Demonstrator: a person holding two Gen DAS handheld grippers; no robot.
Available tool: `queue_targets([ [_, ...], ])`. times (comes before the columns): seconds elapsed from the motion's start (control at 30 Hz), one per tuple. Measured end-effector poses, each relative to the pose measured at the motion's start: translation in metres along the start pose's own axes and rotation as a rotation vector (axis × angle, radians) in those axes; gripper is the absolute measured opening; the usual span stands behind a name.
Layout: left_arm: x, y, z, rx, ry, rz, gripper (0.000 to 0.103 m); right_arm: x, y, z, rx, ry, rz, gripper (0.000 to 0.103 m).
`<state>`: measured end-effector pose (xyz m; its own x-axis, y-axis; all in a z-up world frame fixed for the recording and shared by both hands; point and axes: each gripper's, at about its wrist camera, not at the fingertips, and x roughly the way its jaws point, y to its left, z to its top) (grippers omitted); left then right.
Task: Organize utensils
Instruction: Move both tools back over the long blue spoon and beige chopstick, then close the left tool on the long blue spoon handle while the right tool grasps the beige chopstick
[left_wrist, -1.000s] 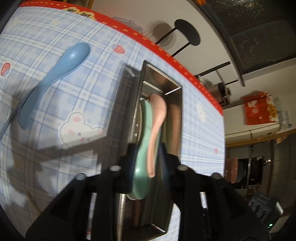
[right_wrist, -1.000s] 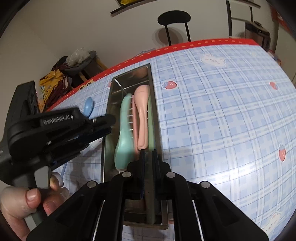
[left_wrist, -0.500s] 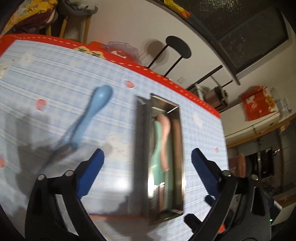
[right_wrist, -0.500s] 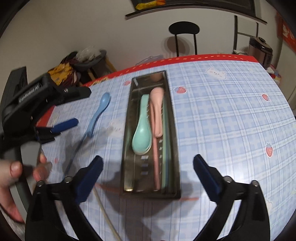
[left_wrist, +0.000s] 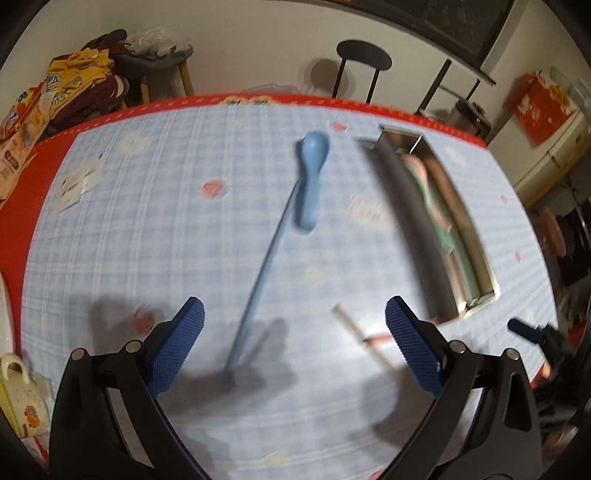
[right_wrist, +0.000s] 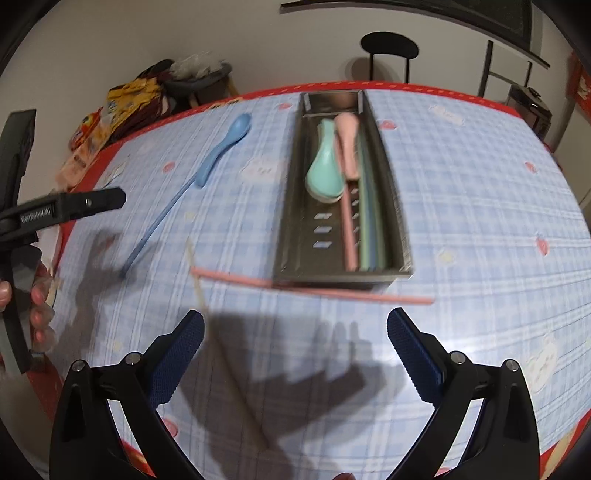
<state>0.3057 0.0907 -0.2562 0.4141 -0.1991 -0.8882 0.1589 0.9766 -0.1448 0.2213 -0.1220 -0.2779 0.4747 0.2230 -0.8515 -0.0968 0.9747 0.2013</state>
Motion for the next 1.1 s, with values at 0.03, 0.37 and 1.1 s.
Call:
queue_targets([
  [0.03,0.0,0.002,-0.003,0.0,0.003,0.001,0.097,0.001,0.004,-0.004,-0.007,-0.007,0.032,0.097],
  [0.37,0.003,0.035,-0.03,-0.037,-0.004,0.014,0.097,0.03,0.048,-0.022,-0.187,0.09,0.0,0.097],
  [1.1,0.047,0.024,-0.009,0.15,-0.002,0.098,0.095,0.056,0.065,-0.032,-0.317,0.117,-0.071,0.063],
])
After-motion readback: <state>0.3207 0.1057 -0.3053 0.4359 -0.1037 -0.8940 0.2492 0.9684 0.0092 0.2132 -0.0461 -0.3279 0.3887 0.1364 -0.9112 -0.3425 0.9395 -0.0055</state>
